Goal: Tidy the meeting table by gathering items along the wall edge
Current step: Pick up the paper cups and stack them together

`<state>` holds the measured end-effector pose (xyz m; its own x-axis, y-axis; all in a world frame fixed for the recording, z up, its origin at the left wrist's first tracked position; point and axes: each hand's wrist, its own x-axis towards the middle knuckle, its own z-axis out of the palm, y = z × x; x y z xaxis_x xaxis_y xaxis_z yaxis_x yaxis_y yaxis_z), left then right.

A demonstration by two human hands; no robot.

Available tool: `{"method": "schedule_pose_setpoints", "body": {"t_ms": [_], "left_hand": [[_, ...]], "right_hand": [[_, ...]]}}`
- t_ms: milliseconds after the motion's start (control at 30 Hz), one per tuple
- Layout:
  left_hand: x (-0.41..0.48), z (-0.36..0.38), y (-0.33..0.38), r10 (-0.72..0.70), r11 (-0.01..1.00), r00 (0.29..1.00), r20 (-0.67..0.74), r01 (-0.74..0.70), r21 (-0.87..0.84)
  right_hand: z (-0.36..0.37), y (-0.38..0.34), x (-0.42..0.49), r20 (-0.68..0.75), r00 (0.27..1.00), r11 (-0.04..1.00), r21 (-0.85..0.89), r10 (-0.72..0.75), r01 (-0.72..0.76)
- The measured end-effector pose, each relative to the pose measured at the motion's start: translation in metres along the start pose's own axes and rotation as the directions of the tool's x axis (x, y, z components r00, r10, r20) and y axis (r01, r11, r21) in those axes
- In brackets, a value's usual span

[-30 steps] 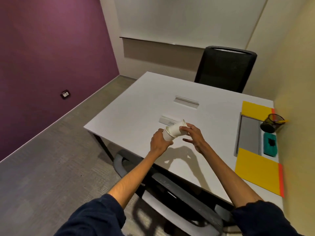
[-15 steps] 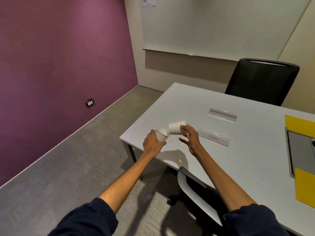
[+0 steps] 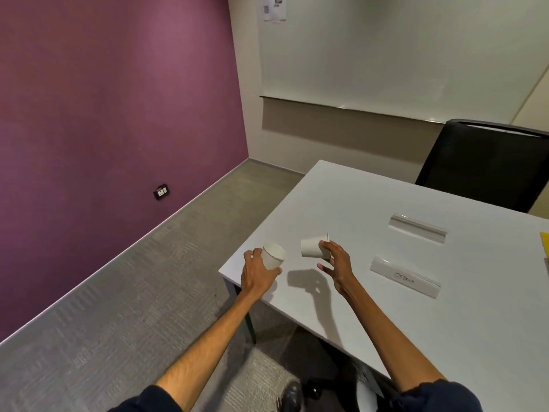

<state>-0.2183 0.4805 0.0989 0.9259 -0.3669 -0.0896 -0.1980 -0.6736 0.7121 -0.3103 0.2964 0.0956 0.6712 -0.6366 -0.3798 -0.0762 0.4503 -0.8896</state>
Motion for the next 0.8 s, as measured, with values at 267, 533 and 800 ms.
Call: {"method": "schedule_pose_setpoints", "body": {"t_ms": [267, 533, 800], "left_hand": [[0.102, 0.018, 0.031, 0.062, 0.998, 0.994, 0.087, -0.064, 0.023], [0.16, 0.047, 0.054, 0.102, 0.993, 0.978, 0.183, -0.111, 0.035], [0.182, 0.086, 0.052, 0.116, 0.992, 0.95, 0.291, -0.125, 0.01]], "right_hand": [[-0.004, -0.026, 0.089, -0.105, 0.994, 1.0, -0.018, -0.024, 0.022], [-0.013, -0.034, 0.139, -0.254, 0.96, 0.973, -0.222, -0.116, 0.059], [-0.053, -0.014, 0.151, -0.348, 0.896, 0.738, -0.674, -0.275, -0.036]]}}
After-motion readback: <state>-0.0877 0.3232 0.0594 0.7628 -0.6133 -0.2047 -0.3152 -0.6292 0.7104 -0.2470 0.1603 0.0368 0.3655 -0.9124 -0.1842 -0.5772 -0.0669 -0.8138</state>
